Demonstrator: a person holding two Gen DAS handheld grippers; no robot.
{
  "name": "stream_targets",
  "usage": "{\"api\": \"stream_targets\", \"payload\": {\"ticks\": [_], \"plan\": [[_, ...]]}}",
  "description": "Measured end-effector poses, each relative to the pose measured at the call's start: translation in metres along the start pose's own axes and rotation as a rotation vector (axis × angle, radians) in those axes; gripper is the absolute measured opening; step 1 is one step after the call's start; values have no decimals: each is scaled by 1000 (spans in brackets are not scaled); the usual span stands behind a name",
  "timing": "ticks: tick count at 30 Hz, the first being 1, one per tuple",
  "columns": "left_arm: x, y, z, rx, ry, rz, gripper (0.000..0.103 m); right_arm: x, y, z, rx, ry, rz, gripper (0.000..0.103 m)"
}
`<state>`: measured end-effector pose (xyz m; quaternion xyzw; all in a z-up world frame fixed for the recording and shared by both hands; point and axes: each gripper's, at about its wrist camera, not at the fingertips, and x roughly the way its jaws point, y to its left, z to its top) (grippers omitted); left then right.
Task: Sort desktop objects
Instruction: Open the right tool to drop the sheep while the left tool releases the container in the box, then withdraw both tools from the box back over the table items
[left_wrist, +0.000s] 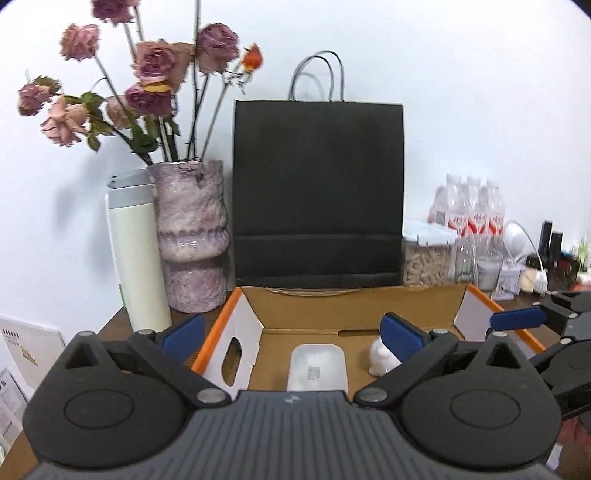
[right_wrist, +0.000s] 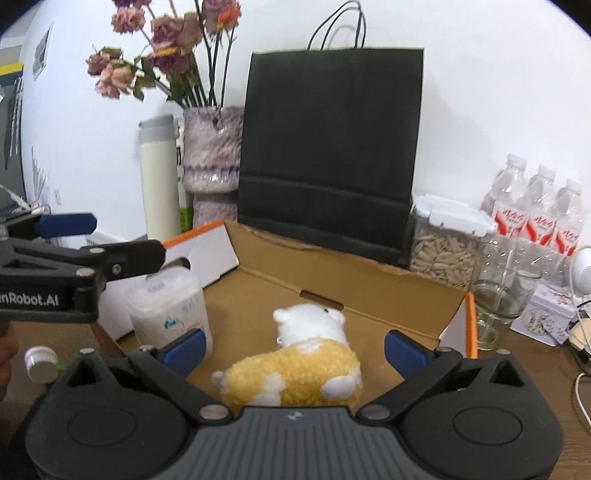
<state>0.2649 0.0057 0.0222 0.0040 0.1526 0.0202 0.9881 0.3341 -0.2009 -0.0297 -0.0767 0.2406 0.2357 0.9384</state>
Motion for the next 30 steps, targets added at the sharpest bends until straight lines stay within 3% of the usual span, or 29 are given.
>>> {"api": "stream_targets", "payload": {"ticks": [14,30], "plan": [[-65,30,-9,-62,-51,19,103,-56,11,-14,20,-65,-12,103],[-122,72,-58,-130,37,107,103,-115,40,-79,9,-4,-60,103]]}}
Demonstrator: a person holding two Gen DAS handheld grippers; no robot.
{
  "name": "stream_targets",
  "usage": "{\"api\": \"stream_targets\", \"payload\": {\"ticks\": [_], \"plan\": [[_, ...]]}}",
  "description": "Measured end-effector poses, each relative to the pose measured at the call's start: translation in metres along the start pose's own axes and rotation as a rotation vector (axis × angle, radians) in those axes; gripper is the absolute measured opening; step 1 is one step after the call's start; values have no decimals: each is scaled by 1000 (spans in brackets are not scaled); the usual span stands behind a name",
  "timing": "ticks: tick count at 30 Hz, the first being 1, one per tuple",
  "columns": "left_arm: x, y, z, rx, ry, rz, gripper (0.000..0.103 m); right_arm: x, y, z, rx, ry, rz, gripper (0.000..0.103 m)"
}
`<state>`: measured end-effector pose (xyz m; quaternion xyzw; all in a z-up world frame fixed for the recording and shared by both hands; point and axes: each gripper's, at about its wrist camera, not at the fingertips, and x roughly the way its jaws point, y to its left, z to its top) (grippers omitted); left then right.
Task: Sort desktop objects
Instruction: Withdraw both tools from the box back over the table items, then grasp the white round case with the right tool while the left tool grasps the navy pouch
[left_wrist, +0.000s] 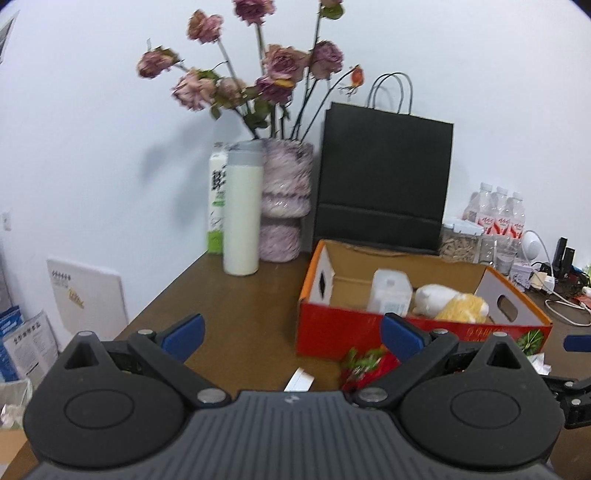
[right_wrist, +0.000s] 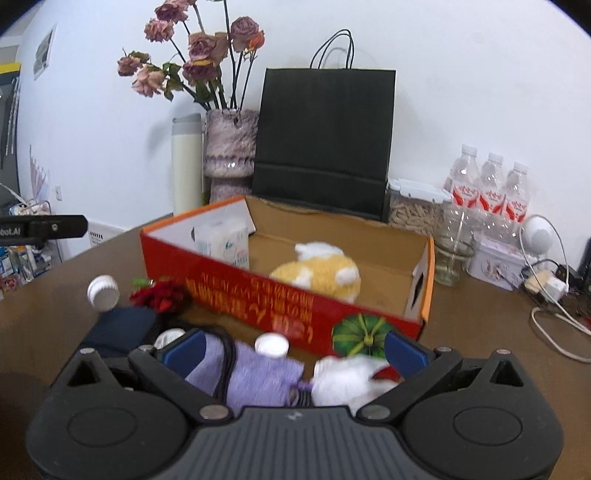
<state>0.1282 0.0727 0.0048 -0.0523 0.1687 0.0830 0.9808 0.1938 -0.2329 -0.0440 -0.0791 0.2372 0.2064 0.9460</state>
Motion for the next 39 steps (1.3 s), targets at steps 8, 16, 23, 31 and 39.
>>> {"api": "stream_targets", "payload": {"ticks": [8,16,23,31,39], "plan": [[-9,5,-25,-27,91,-30,103,-14,11,-19,18,26,-18,103],[-11,-15,-40,22,144,-86,103,-21,16,-27,47,45,-38,103],[-4,-26,-43,22,194,-102,103,-20,-2,-25,103,40,-88,103],[14,-41,-47,8,280,-130,103,-10,-31,-27,134,67,-148,99],[28,-51,-48,-1,324,-111,103,4,-50,-33,108,119,-129,77]]}}
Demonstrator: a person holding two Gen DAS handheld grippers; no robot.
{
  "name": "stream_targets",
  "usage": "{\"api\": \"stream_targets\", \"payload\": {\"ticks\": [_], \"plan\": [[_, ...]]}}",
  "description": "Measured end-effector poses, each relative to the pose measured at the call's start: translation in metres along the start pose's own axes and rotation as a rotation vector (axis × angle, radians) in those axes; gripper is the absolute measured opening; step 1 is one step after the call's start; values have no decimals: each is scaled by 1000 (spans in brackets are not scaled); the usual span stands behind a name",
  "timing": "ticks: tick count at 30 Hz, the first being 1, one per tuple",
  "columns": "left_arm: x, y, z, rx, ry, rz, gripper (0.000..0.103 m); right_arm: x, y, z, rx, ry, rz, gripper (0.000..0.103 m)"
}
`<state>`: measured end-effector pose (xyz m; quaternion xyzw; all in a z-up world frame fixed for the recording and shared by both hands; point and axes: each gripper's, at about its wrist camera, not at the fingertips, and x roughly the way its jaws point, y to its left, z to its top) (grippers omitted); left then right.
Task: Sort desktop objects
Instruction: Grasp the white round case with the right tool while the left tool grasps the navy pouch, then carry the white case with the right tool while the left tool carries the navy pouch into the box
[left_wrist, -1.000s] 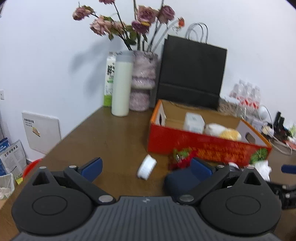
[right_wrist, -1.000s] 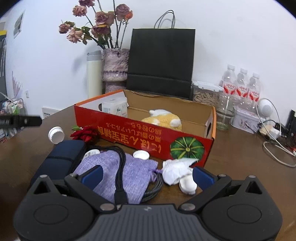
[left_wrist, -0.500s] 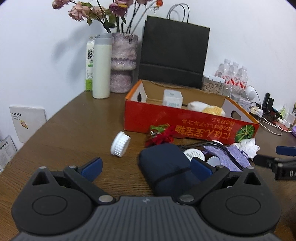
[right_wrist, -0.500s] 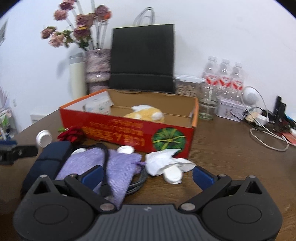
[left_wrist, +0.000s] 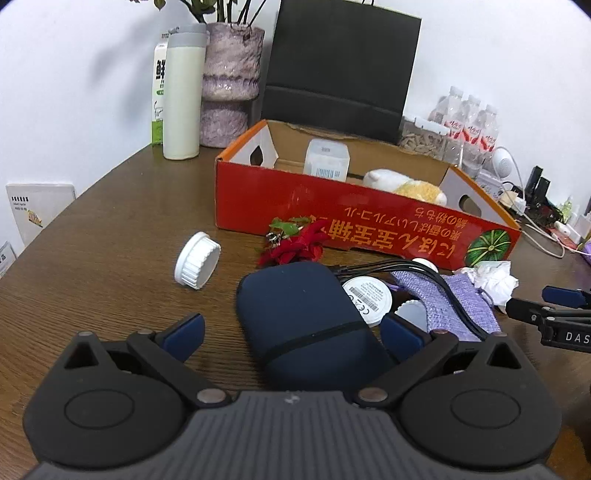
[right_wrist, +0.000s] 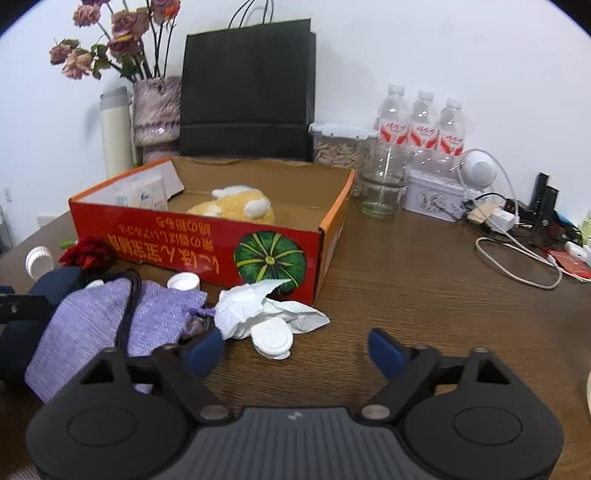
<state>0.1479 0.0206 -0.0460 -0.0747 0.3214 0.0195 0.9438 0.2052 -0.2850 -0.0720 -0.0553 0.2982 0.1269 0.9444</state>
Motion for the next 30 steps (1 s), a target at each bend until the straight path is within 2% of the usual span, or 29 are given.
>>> {"api": "stream_targets", "payload": {"ticks": [4,13,20,30], "plan": [[8,-4,2,-7,19,13,103,12,1,0,-32,36,31,58],[17,-7,2,-11,46,37,102,21,2,3,-28,45,100,29],[14,-11,1,1,39,9,86,20,3,1,-24,37,93,26],[11,-10,-1,-5,22,6,79,14,10,-2,-39,16,60,26]]}}
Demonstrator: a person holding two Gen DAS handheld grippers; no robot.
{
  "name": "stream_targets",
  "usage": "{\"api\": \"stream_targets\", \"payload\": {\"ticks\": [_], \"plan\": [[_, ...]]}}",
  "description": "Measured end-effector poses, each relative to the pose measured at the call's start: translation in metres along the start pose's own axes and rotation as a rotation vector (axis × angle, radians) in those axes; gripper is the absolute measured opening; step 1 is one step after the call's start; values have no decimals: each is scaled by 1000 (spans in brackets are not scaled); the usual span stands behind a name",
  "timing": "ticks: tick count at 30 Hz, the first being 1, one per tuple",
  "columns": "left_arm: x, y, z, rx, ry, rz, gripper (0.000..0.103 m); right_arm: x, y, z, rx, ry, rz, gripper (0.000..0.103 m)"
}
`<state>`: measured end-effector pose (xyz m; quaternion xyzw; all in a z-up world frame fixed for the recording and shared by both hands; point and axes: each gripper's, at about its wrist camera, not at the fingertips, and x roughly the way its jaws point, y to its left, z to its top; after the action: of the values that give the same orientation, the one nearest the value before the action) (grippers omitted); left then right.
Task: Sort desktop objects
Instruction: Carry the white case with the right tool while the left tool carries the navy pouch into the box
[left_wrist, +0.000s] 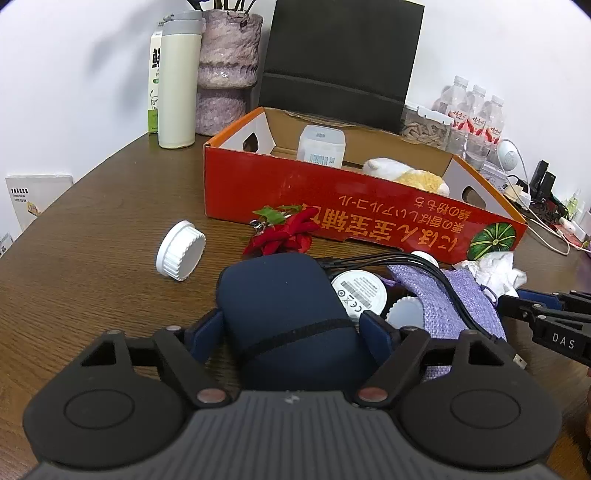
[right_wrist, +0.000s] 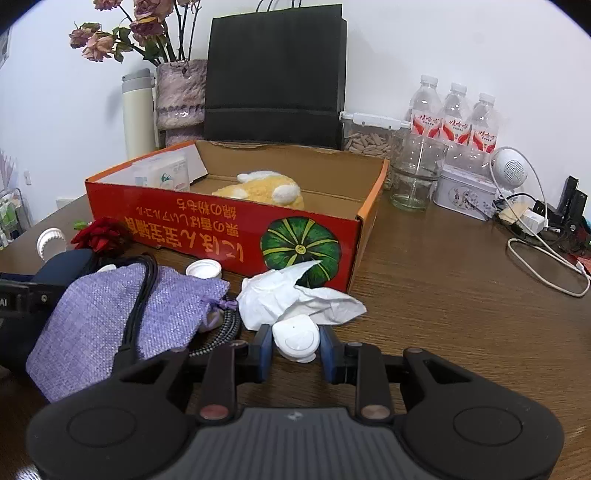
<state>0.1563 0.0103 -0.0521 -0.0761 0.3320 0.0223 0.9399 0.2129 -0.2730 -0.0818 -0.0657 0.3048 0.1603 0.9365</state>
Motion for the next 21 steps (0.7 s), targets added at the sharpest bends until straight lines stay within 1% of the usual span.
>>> {"api": "stream_targets", "payload": {"ticks": [4,7,18,21], "plan": [[-4,0,-1,23,-11,-7,75,-6,1,-1,1,-18,-7,26],[-8,2,-2,17,-19,-17,72,-12,2,-1,6,-31,0,26],[-24,9,-10,-32,-57,-20,70,-35,9,-4,9,-93,0,26],[-32,7,-12,-33,-84,-28,70,-40,9,-5,21,-104,-3,26]]}}
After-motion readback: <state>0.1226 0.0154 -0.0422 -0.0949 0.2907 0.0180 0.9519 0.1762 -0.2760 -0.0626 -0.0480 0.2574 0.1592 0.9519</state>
